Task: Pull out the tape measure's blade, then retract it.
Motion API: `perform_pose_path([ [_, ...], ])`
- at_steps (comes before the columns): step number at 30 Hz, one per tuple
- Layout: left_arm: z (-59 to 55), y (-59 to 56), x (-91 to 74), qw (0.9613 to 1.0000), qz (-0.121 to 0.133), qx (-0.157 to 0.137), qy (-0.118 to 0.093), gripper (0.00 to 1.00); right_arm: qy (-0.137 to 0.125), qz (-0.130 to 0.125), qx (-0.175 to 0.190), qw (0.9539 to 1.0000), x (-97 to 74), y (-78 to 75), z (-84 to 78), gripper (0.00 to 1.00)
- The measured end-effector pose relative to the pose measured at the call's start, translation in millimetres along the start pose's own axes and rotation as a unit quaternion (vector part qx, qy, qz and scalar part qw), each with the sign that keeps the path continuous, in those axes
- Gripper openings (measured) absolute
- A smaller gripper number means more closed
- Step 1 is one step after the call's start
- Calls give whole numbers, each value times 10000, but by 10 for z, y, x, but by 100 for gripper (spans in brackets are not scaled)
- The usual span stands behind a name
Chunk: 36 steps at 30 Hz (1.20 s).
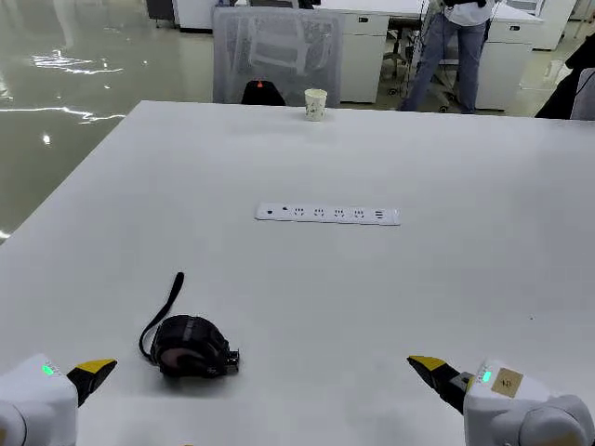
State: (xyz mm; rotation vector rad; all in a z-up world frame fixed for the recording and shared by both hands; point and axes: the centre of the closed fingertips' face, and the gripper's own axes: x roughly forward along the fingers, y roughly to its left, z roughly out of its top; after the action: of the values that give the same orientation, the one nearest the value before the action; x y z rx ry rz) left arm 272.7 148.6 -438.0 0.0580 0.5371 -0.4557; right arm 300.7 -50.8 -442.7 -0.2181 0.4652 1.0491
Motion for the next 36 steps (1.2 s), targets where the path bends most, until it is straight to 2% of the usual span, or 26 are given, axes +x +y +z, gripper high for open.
perform_pose_path([
  [12,4,-62,-46,9999,-42,12,-133,99,-48,-157,60,9998,-109,33,-65,99],
  [17,20,-57,-46,9998,-39,75,-156,99,-54,-191,115,9997,-135,28,-81,99],
  [36,27,-33,-74,9998,-85,-1,-167,99,-69,-206,202,9996,-180,22,-80,99],
])
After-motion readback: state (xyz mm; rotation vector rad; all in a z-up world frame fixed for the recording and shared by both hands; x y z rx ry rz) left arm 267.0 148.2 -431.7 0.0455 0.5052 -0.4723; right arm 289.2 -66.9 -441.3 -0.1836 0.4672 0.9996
